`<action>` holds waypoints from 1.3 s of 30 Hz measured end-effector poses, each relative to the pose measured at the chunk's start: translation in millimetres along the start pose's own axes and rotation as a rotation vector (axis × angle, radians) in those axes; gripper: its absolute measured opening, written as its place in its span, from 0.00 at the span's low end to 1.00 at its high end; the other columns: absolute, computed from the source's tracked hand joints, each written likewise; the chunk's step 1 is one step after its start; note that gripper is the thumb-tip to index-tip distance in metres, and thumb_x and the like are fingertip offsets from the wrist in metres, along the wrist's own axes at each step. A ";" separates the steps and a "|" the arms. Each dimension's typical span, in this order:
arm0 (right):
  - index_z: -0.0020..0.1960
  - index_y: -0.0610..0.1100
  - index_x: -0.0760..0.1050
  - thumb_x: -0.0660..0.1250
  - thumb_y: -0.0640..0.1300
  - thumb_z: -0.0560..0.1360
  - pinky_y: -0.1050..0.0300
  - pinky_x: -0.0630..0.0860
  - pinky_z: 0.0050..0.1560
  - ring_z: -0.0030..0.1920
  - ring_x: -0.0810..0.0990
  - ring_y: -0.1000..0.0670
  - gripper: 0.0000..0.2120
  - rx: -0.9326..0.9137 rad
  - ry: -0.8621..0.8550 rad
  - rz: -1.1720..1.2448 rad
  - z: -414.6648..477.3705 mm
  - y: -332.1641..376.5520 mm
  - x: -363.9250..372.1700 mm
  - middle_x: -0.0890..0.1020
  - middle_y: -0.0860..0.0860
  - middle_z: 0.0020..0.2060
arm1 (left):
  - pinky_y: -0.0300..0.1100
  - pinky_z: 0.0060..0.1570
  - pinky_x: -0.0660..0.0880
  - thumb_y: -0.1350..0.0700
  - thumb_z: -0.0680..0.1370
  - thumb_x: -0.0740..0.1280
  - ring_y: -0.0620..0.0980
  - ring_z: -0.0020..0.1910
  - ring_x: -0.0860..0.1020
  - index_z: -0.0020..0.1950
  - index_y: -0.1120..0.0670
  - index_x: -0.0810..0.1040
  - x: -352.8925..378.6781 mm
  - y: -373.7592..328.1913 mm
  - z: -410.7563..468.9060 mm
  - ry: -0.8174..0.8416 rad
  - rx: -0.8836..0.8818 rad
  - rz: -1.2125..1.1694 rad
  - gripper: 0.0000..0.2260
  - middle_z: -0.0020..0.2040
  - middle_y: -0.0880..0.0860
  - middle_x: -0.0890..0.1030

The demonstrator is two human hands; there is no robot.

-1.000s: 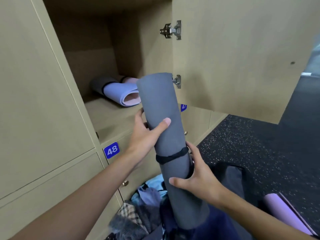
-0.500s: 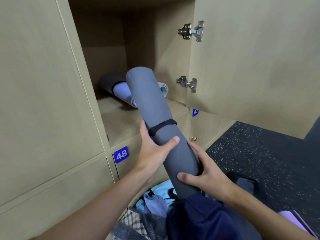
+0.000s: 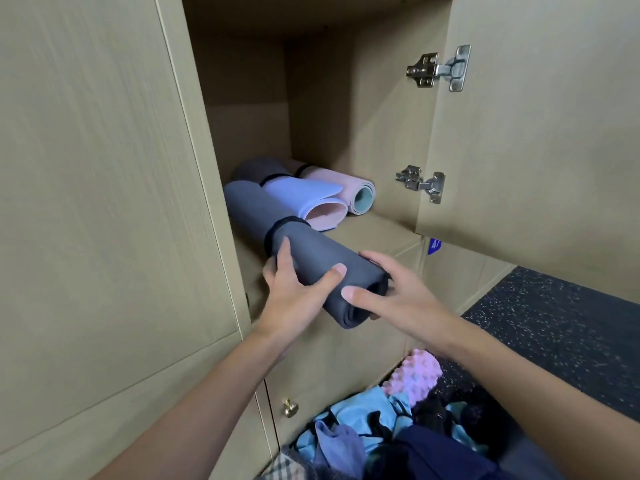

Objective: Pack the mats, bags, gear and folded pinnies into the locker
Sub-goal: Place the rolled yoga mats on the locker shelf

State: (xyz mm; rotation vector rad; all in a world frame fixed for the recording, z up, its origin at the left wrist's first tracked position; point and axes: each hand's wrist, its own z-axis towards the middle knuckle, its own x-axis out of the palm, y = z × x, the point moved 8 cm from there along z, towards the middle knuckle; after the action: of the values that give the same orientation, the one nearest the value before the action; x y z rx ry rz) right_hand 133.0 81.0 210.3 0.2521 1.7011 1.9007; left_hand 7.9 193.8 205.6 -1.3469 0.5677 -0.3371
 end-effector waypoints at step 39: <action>0.75 0.59 0.63 0.61 0.73 0.70 0.53 0.47 0.74 0.78 0.51 0.55 0.37 -0.008 0.220 -0.911 154.0 -60.5 -7.3 0.57 0.53 0.78 | 0.21 0.58 0.53 0.61 0.83 0.61 0.47 0.78 0.58 0.75 0.50 0.70 -26.0 11.9 122.4 -0.435 0.182 0.258 0.20 0.80 0.55 0.57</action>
State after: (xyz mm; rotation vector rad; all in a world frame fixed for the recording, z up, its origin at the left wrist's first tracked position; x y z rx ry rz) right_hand 232.7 209.8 180.6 -0.6564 1.5396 1.2609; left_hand 54.7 310.2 213.3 -1.1102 0.3298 0.1143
